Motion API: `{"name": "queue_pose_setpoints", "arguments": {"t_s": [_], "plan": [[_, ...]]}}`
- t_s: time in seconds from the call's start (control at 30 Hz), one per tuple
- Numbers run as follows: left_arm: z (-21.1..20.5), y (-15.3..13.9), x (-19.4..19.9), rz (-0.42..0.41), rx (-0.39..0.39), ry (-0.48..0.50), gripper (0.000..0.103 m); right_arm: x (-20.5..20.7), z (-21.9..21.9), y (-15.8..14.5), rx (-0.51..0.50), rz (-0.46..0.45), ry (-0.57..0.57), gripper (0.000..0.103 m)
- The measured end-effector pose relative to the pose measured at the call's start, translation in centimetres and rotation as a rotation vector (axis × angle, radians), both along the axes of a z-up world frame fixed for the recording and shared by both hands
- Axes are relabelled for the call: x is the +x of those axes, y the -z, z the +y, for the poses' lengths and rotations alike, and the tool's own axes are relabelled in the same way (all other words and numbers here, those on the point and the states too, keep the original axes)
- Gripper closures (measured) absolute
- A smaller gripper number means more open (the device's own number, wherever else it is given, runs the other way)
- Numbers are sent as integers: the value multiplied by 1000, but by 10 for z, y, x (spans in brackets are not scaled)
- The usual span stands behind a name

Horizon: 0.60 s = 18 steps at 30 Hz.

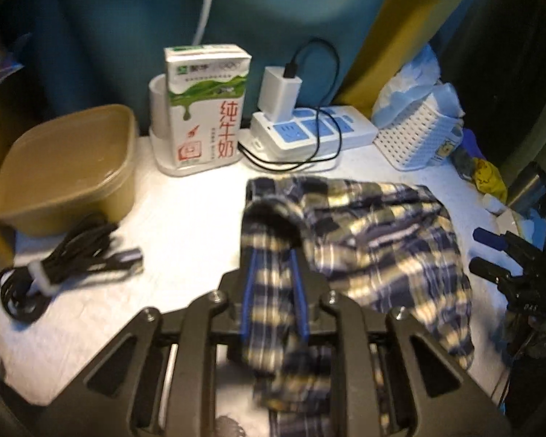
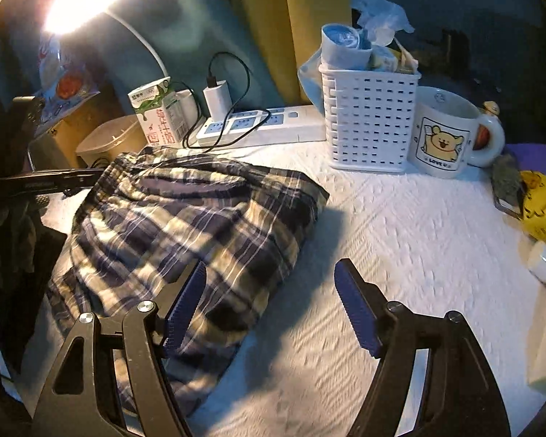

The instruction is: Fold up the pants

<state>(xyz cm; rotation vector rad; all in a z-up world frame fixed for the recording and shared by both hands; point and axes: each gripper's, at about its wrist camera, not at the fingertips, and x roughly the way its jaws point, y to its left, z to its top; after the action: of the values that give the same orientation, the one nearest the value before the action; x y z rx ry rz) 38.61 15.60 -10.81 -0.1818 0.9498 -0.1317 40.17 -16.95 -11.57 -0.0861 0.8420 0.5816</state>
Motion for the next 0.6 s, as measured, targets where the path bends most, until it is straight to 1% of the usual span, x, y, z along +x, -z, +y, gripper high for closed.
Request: {"name": "queue_pose_setpoints", "arguments": {"t_s": [0.1,0.13,0.17,0.27,0.33,0.47,0.6], "plan": [[-1,0,12,-16,-46,5,75,10,-1,6,3,17,1,27],[-1,0,12,-24,-53,3,67,13,-2,9,5,23,1,27],[0,-1,14,-26,-57,3,65,16,-3,11,6,29,3,27],[10,-7,14,-47,-91,-27,64,21,-6,16,12,43,8,27],[12,-11,14,-57,-93,-33,64,23,-8,19,20,51,9,27],[0,-24,8,-84,-81,6,63,25,-8,22,26,59,10,27],[-9,-29,11,-95,-77,35,63,25,-9,21,25,55,13,27]]}}
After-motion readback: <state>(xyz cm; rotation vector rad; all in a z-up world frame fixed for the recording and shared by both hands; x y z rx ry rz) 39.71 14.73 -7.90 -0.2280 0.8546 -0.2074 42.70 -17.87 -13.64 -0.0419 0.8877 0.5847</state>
